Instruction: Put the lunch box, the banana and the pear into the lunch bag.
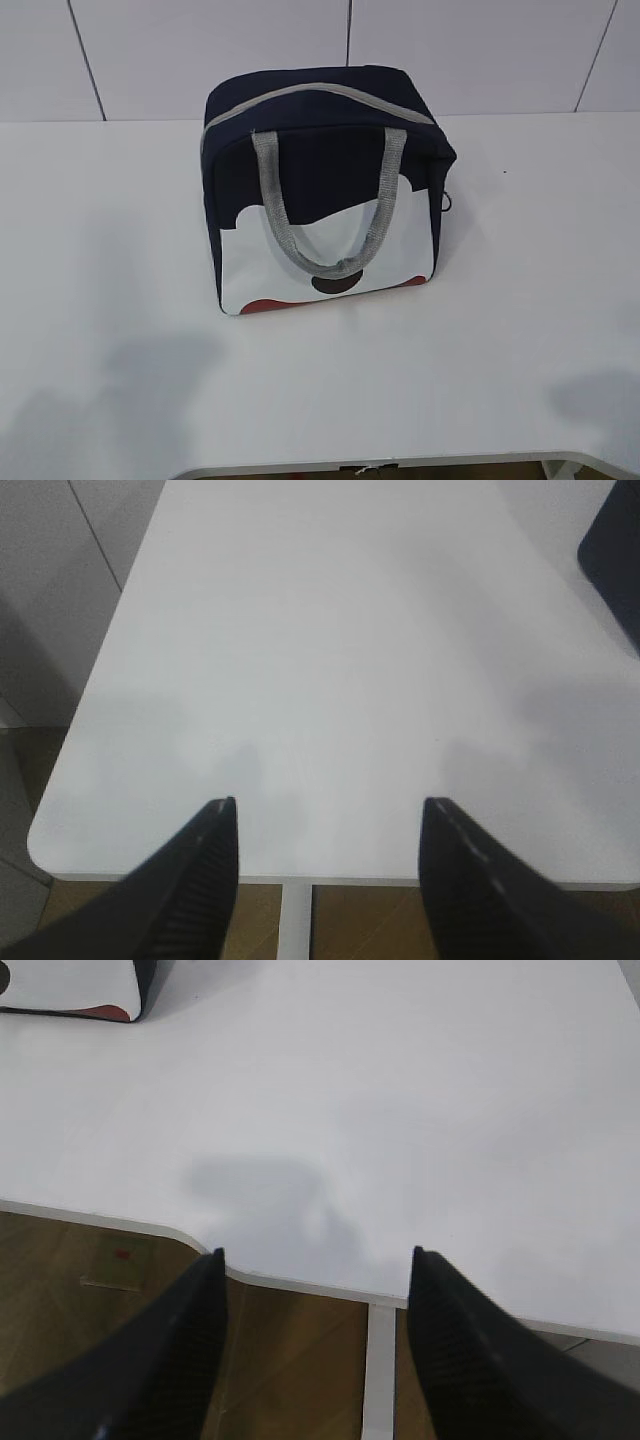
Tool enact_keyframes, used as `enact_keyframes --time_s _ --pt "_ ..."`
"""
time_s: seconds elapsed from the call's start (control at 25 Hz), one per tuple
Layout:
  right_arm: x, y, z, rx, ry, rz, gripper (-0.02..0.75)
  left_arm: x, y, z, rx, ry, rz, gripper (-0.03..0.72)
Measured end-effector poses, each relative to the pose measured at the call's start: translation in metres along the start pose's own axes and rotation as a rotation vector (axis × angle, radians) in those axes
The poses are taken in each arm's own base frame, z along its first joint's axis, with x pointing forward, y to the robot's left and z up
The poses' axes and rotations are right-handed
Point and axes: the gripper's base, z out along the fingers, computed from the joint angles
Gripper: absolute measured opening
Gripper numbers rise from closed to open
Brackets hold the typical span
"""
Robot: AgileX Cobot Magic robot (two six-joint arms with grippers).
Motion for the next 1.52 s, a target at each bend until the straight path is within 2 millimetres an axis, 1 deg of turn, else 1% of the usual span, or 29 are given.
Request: enact_keyframes --time_s 1.52 --pt "0.0000 0.0000 0.0000 0.000 0.000 0.000 0.476 0.0000 -0.0001 0.0000 -0.013 0.000 -0.008 0.414"
